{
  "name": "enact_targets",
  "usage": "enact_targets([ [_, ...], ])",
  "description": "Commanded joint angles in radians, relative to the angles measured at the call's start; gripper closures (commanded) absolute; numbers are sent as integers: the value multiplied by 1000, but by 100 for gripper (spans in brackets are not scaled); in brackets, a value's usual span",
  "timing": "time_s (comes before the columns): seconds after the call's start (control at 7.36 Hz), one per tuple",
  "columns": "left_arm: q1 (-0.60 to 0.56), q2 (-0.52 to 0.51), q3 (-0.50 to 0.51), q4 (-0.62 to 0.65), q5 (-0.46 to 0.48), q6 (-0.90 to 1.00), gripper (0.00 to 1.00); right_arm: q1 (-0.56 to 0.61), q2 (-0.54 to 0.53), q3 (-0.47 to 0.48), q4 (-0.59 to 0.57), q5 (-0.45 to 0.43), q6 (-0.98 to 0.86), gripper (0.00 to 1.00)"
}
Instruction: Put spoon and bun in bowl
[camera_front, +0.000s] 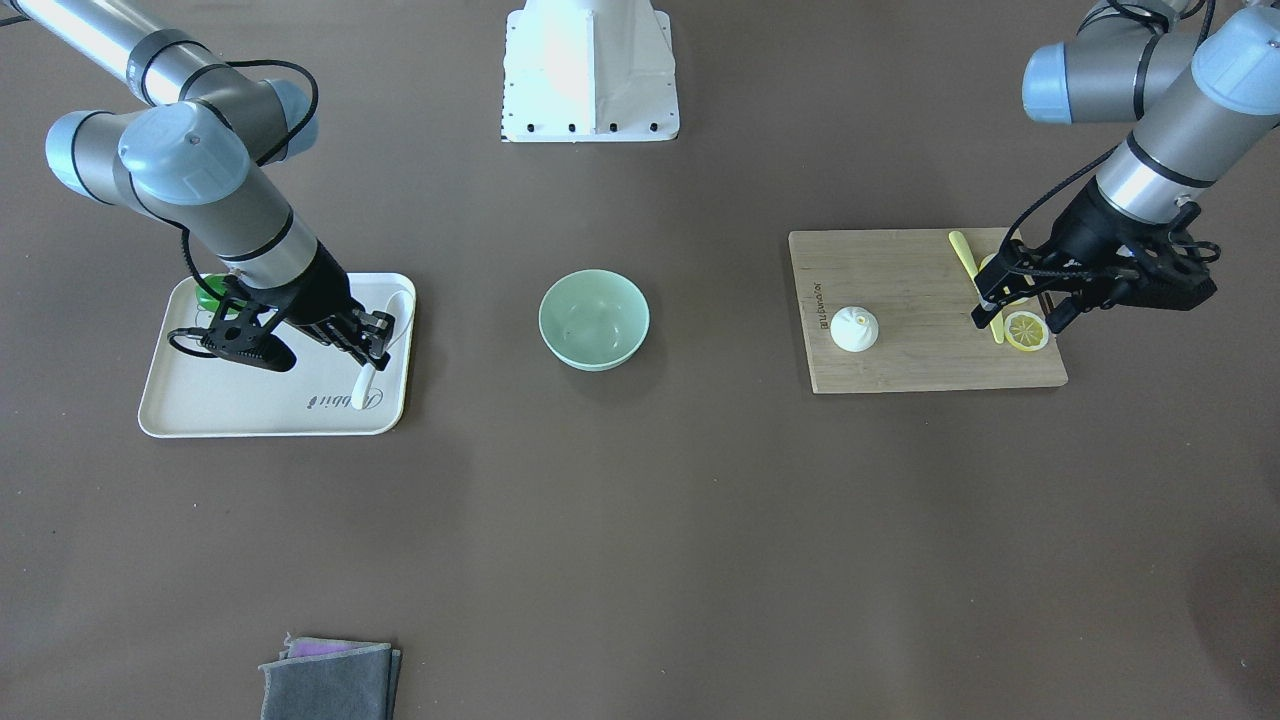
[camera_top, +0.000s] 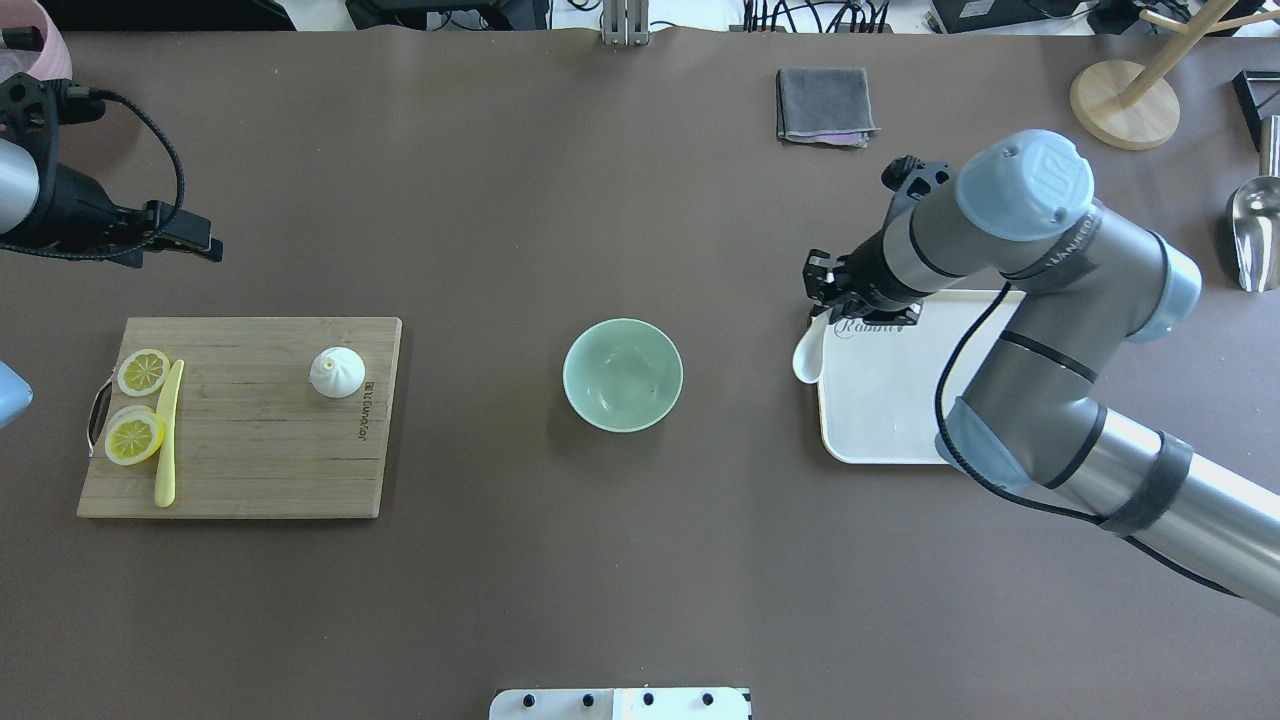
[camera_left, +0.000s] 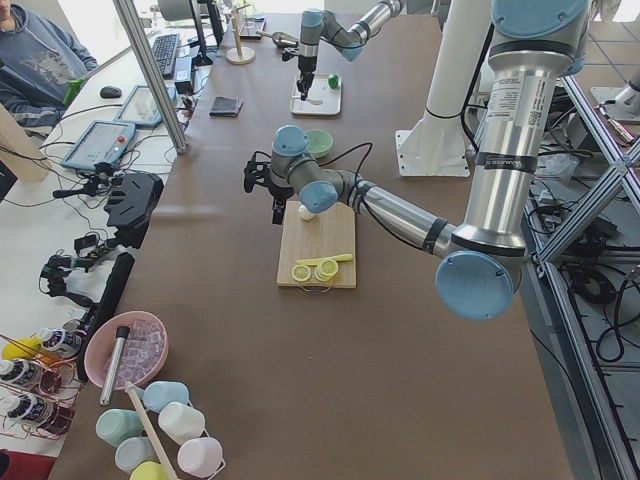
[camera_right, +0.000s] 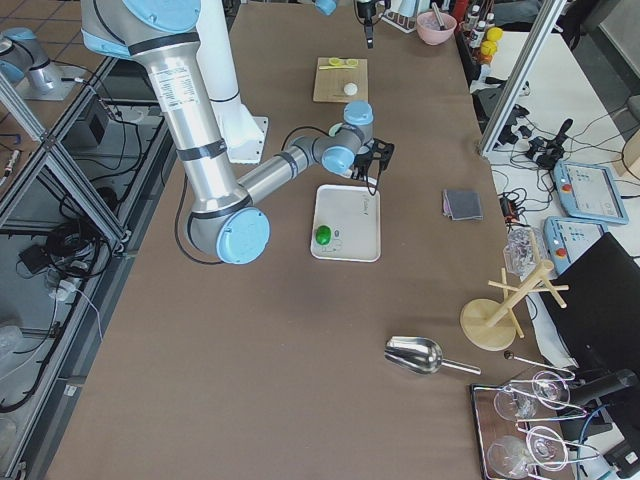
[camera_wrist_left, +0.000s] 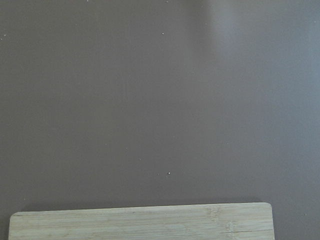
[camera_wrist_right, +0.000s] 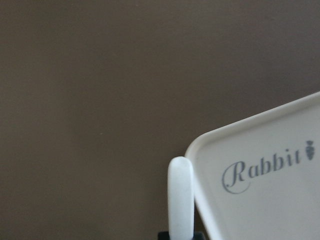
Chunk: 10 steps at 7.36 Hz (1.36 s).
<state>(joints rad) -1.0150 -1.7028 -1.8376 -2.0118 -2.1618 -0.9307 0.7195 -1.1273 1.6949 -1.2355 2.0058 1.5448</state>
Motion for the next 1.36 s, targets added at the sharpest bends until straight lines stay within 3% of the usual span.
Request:
enact_targets([
  [0.0,6,-3,0,-2,-1,0,2,-90,215,-21,-171,-141,214,100],
  [0.27,9,-12,9,-7,-1,0,2,-159,302,-99,-167,-240,314,100],
  [0.41,15,-26,14,-7,3,-38,2,-182,299,-103,-160,-263,313,1],
  [0.68,119,-76,24,-4,83,-120,2,-177,273,-60,-160,-256,290,0],
  [0.95,234,-84,9,2,161,-139,3,-91,117,117,-170,-155,206,0],
  [1.09,336,-77,17,4,268,-131,5,-30,56,164,-170,-83,142,0],
  [1.22,402,-71,23,5,354,-126,12,0,34,169,-168,-56,111,0],
])
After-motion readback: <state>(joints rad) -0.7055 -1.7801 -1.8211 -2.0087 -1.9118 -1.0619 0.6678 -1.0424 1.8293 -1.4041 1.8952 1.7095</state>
